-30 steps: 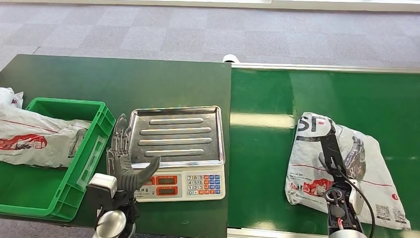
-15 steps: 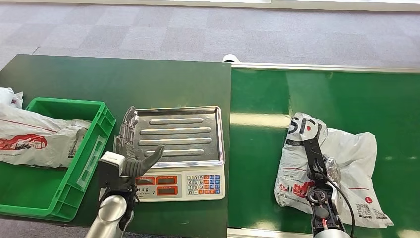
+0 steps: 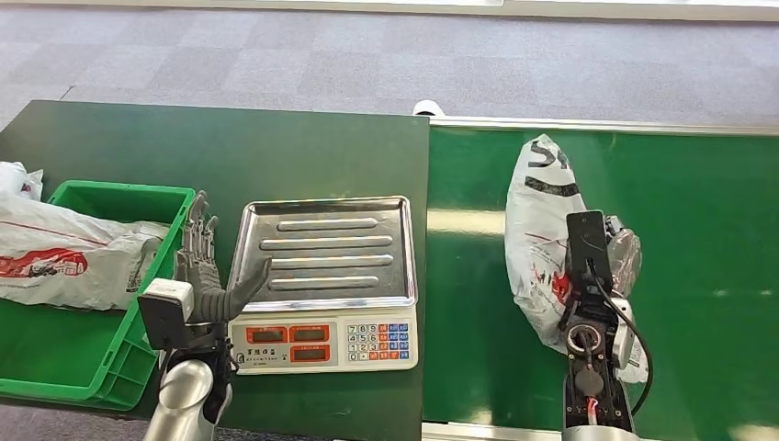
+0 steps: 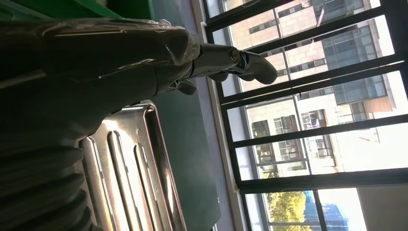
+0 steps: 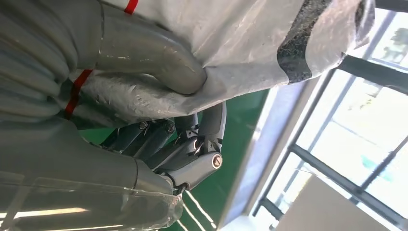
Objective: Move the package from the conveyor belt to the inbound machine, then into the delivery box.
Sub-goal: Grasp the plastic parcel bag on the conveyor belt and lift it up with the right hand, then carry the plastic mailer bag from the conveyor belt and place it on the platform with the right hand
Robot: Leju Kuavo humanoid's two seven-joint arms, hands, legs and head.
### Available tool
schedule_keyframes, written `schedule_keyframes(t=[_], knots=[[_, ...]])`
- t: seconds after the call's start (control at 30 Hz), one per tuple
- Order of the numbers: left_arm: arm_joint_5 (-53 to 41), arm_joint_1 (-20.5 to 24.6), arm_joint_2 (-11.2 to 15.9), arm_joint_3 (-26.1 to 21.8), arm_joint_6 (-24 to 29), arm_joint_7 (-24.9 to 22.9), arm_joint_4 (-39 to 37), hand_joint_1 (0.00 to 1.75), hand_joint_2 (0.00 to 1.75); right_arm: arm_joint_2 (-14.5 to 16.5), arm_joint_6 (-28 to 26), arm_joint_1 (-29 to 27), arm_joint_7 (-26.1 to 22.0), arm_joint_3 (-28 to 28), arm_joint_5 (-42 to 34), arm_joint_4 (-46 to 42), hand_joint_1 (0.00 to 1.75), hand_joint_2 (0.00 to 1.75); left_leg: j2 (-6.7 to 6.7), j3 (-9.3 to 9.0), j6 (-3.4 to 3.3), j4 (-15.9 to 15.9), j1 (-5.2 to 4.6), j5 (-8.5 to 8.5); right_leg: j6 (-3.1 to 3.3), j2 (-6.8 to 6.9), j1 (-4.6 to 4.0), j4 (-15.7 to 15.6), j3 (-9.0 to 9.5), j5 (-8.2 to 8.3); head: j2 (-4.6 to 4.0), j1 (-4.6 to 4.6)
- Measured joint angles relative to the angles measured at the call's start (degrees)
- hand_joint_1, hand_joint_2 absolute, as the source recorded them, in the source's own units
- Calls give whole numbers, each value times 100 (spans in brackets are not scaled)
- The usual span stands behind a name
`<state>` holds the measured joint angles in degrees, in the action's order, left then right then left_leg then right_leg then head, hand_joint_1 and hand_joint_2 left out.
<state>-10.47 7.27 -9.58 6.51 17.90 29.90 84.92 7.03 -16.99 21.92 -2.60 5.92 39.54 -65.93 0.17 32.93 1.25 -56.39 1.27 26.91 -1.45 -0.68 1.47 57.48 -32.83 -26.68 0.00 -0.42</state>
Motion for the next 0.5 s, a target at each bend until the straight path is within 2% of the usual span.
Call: schedule_keyframes(t=[0.13, 0.23, 0.33, 0.5], knots=[[0, -22, -35, -72, 0, 2, 67, 0, 175, 68, -1, -40, -26, -148, -70, -346, 175, 175, -3, 0, 0, 0, 0, 0, 0, 2, 0, 0, 2, 0, 0, 1], [52, -30, -56, -116, -16, 6, 89, 0, 175, 117, 111, -60, -223, -232, -289, -517, 175, 175, 0, 1, 0, 0, -1, 0, 0, 1, 0, 0, 3, 0, 0, 1], [144, -29, -98, -161, -75, 9, 97, 0, 175, 231, 484, -23, -281, -461, -416, -717, 175, 175, 6, 0, 1, 0, 0, -1, 0, -1, 0, 0, 1, 1, 0, 1], [202, 112, -177, -194, -71, 14, 3, 0, 175, 444, 1385, 373, -253, -1243, -347, -623, 175, 175, 8, 0, 6, 2, 1, -6, 1, -2, -2, 2, -1, 1, 0, -1]])
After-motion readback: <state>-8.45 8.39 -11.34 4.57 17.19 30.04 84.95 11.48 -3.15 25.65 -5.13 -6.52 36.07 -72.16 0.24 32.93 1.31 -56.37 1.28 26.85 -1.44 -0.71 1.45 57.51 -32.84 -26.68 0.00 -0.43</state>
